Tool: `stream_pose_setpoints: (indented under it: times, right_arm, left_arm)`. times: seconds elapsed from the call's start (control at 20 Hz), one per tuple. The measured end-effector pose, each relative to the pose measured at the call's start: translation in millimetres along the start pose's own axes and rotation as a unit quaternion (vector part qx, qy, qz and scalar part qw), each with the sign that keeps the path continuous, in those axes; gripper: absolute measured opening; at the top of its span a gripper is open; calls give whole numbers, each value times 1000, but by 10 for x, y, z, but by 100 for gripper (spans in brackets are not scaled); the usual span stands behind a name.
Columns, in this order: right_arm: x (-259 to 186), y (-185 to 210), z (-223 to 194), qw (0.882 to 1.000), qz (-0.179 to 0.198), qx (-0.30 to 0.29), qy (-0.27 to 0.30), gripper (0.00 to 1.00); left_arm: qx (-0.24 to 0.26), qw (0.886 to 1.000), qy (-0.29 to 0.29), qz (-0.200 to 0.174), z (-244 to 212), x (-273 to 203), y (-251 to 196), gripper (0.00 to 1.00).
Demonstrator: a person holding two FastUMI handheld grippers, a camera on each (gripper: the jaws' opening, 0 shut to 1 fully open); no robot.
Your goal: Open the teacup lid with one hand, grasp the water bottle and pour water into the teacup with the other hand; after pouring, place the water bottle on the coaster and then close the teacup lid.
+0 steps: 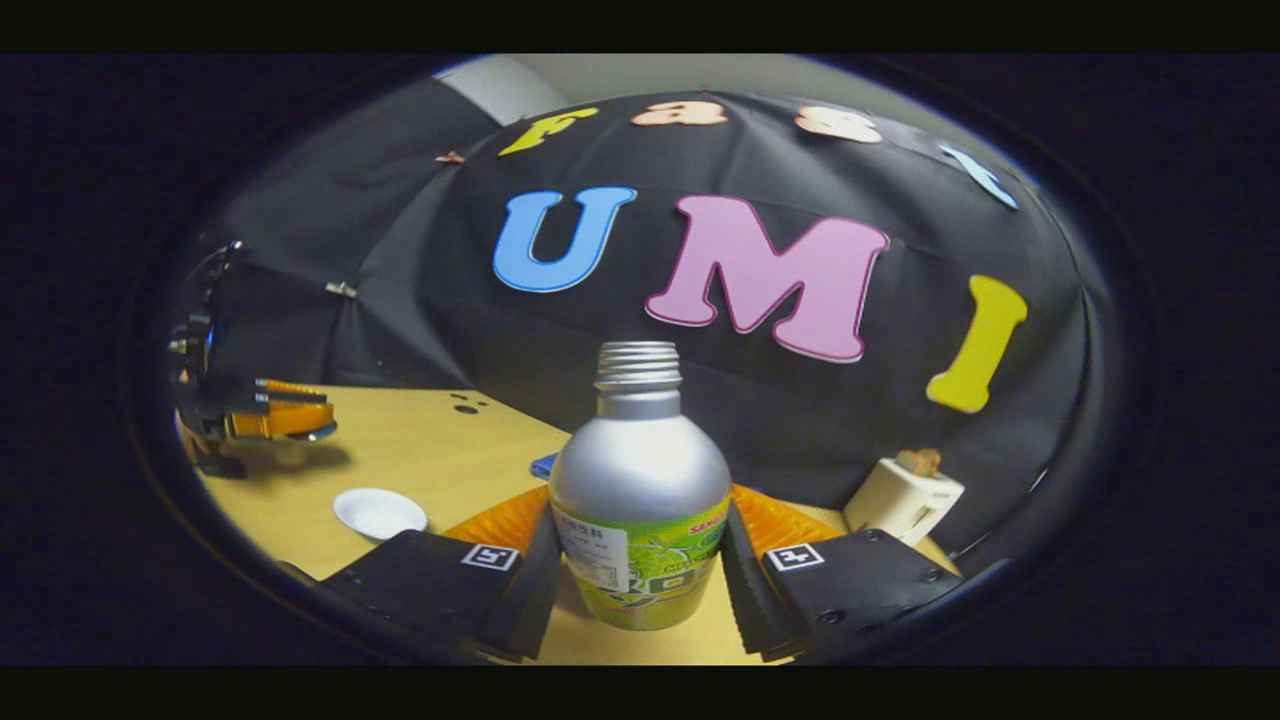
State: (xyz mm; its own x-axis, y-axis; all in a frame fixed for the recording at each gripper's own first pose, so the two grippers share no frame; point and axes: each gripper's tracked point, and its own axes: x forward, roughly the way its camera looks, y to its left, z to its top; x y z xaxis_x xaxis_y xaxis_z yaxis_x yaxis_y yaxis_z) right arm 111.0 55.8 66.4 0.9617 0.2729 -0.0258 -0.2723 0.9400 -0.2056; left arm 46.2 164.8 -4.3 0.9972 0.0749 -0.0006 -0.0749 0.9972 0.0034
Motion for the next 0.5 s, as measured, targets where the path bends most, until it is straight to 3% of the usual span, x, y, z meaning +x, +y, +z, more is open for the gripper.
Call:
stream_pose_setpoints:
  times: [0.35, 0.5]
  right_arm:
    - [324, -24, -158, 993, 22, 115, -26, 74]
    - [486, -132, -297, 987, 4, 158, -27, 75]
  left_arm:
    - [0, 1000, 0, 0, 1, 1, 2, 32]
    - [0, 1000, 0, 0, 4, 3, 1, 33]
